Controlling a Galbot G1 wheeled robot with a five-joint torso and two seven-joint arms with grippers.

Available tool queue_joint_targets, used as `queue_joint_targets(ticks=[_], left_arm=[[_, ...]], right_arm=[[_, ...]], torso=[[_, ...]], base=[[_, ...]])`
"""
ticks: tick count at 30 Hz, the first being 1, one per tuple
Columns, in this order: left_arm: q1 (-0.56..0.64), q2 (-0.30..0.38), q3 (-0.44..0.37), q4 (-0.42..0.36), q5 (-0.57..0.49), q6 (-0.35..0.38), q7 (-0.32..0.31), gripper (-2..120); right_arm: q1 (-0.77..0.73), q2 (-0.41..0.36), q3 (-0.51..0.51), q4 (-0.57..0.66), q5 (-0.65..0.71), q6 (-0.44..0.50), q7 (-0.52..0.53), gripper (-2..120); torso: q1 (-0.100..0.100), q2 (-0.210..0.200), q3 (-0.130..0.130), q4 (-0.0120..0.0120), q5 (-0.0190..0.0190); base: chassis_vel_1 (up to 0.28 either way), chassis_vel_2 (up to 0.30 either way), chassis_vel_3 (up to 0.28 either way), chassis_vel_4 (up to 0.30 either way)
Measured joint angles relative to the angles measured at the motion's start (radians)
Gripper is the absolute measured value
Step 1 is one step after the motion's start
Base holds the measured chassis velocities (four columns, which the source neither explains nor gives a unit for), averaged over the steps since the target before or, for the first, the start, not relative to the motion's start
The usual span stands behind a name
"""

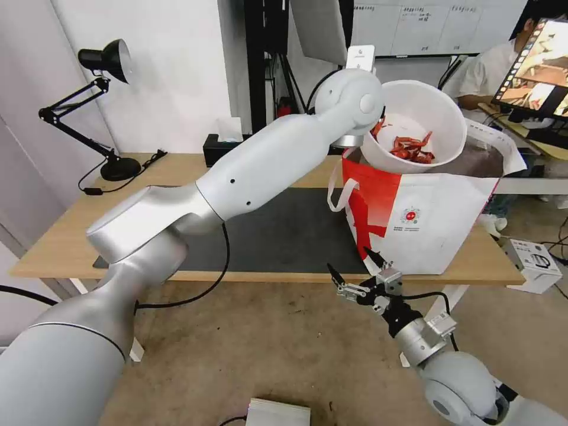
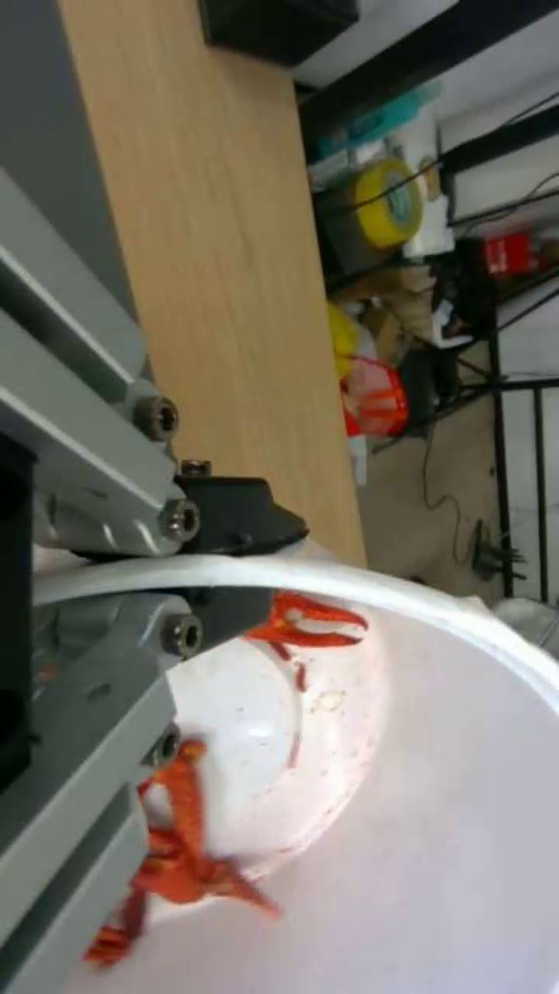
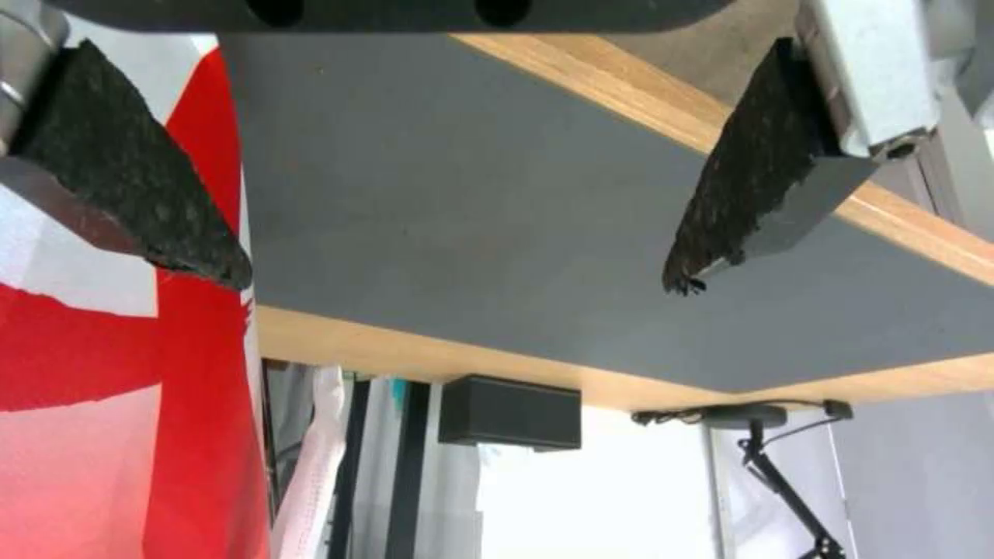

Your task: Pick up the trash from the table and place it into the takeout bag.

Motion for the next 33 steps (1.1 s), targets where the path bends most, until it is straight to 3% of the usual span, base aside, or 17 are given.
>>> queue_joint_targets(ticks=[5, 10, 30, 33], left_arm=[[0.024, 0.032, 0.039, -0.044, 0.099, -0.007, 0.054, 0], [0.026, 0.050, 0.053, -0.061, 0.125, -0.013, 0.076, 0], [0.038, 0.113, 0.088, -0.173, 0.047, 0.107, 0.115, 0], [0.038, 0.118, 0.089, -0.184, 0.037, 0.114, 0.118, 7]], right_arm=[[0.000, 0.000, 0.000, 0.000, 0.000, 0.000, 0.000, 100], [0.000, 0.000, 0.000, 0.000, 0.000, 0.000, 0.000, 100], [0.000, 0.000, 0.000, 0.000, 0.000, 0.000, 0.000, 100], [0.000, 0.000, 0.000, 0.000, 0.000, 0.000, 0.000, 100]], torso=[[0.000, 0.000, 0.000, -0.0001, -0.0001], [0.000, 0.000, 0.000, -0.0001, -0.0001], [0.000, 0.000, 0.000, -0.0001, -0.0001], [0.000, 0.000, 0.000, -0.0001, -0.0001]], base=[[0.000, 0.000, 0.000, 0.000], [0.000, 0.000, 0.000, 0.000], [0.000, 0.000, 0.000, 0.000], [0.000, 0.000, 0.000, 0.000]])
